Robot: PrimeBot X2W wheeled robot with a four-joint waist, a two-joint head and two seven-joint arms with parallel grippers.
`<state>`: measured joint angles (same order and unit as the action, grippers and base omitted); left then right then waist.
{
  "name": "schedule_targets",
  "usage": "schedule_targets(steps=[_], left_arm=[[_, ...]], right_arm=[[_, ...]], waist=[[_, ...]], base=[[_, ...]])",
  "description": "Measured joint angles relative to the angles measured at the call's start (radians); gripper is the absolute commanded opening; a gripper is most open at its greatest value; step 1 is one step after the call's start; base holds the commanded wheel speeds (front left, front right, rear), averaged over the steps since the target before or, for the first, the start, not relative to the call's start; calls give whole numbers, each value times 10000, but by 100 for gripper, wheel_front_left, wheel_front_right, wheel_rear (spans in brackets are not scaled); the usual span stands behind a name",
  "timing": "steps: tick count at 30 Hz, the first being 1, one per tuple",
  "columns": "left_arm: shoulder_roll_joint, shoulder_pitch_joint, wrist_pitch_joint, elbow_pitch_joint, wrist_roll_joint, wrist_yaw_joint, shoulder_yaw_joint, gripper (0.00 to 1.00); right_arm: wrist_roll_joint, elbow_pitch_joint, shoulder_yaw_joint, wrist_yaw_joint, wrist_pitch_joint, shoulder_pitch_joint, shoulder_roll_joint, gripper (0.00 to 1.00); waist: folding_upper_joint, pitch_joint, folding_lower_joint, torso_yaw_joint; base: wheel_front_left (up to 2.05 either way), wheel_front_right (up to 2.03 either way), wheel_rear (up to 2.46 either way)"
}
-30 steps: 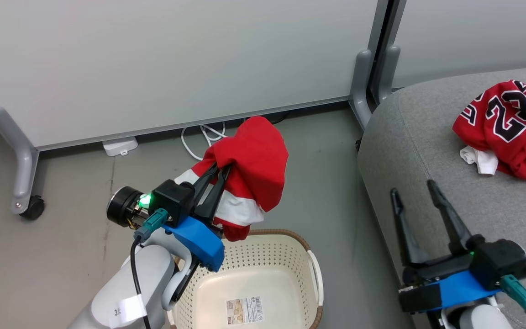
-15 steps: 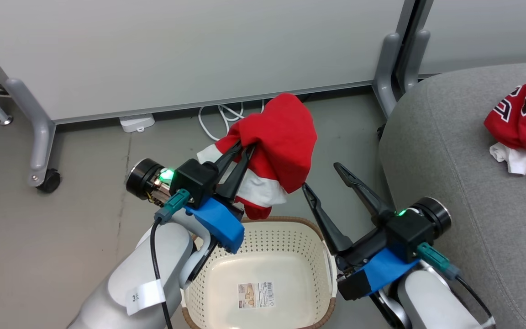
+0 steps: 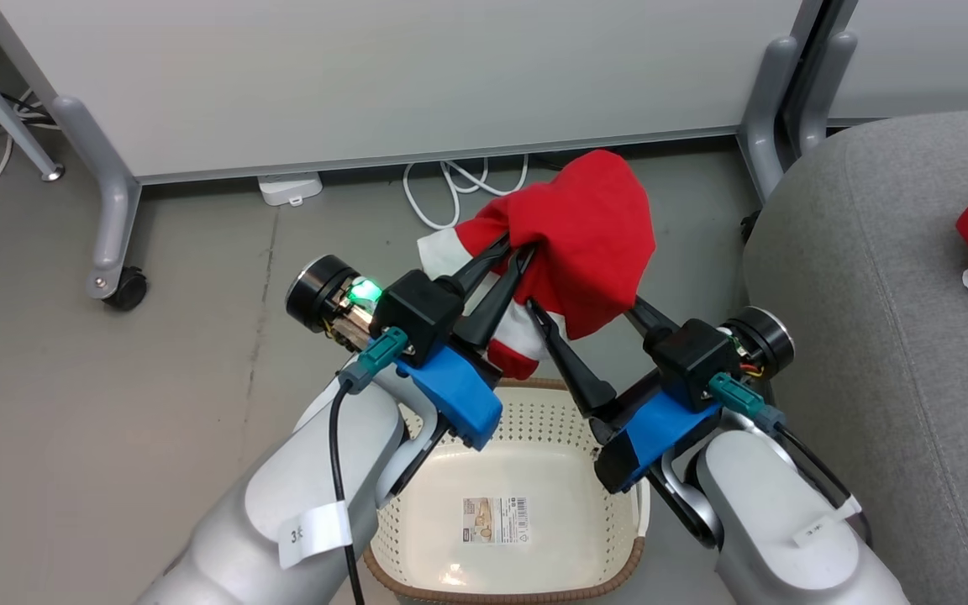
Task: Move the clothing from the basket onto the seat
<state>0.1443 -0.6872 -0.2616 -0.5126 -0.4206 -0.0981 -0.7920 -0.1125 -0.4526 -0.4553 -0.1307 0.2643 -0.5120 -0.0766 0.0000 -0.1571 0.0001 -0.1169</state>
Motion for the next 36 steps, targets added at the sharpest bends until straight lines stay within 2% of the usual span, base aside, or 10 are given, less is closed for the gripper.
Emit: schedule_targets(steps=[1, 24, 25, 26, 36], left_arm=[[-29, -27, 2, 0, 15, -10, -12, 0], [-163, -66, 0, -105, 253, -174, 199, 0], [-173, -53, 0, -75, 272, -163, 286, 27], [-182, -48, 0, -48, 278, -136, 349, 100], [-188, 43, 0, -21, 550, -128, 546, 100]], right_arm=[[-8, -159, -13, 0, 0, -80, 31, 0], [-207, -378, -33, 0, 0, -293, 205, 0], [-209, -378, -33, 0, 0, -292, 207, 0], [-209, -376, -33, 0, 0, -292, 209, 0], [-242, -362, 21, 0, 0, -279, 213, 0]], waist=[[0, -23, 0, -25], [0, 37, 0, 44], [0, 35, 0, 43], [0, 32, 0, 45], [0, 58, 0, 97]], base=[[0, 0, 0], [0, 0, 0], [0, 0, 0], [0, 0, 0], [0, 0, 0]])
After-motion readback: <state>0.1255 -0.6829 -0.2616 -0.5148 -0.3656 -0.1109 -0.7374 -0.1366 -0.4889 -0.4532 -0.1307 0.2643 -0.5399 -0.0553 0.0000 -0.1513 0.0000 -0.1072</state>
